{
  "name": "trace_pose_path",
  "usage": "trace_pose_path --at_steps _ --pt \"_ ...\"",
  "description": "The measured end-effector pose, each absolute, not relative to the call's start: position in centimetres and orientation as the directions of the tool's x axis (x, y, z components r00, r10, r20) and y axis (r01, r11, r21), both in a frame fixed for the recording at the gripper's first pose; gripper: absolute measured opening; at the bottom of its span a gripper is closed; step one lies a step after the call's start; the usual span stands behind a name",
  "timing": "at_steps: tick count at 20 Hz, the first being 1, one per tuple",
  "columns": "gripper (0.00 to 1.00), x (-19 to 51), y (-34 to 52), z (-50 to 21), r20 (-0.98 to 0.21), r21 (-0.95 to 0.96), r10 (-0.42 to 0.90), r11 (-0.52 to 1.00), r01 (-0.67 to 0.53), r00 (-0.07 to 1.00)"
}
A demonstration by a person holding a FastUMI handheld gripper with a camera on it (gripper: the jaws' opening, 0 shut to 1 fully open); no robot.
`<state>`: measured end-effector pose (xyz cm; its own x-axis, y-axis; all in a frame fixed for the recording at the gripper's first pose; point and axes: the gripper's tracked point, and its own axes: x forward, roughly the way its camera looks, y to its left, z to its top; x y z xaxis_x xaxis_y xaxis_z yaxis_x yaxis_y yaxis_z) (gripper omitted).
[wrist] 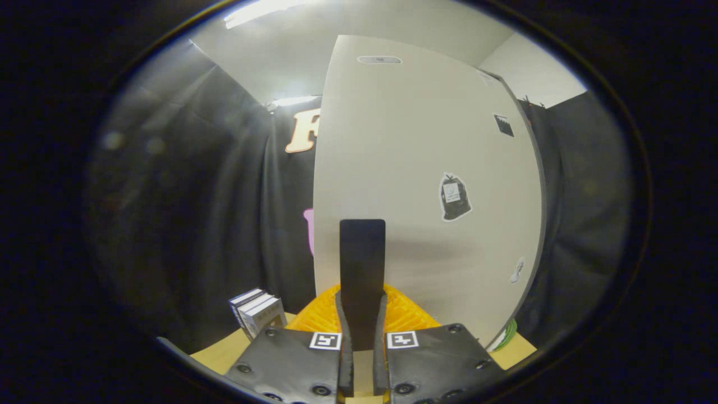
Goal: Open the shoe cabinet door, grab the shoes and put them into the shoe cabinet, then close the shoe cabinet door.
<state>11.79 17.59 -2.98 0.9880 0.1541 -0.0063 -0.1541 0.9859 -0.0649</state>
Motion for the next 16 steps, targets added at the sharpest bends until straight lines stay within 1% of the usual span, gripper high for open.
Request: trace_pose_path --at_steps 9,16 --pt "0.15 5.4 12.8 -2.2 -0.023 -0.052 0.249 0.967 -0.25 0.968" --pt "0.15 0.8 6.3 -1.4 -0.032 -0.069 0.255 0.964 -0.256 0.966"
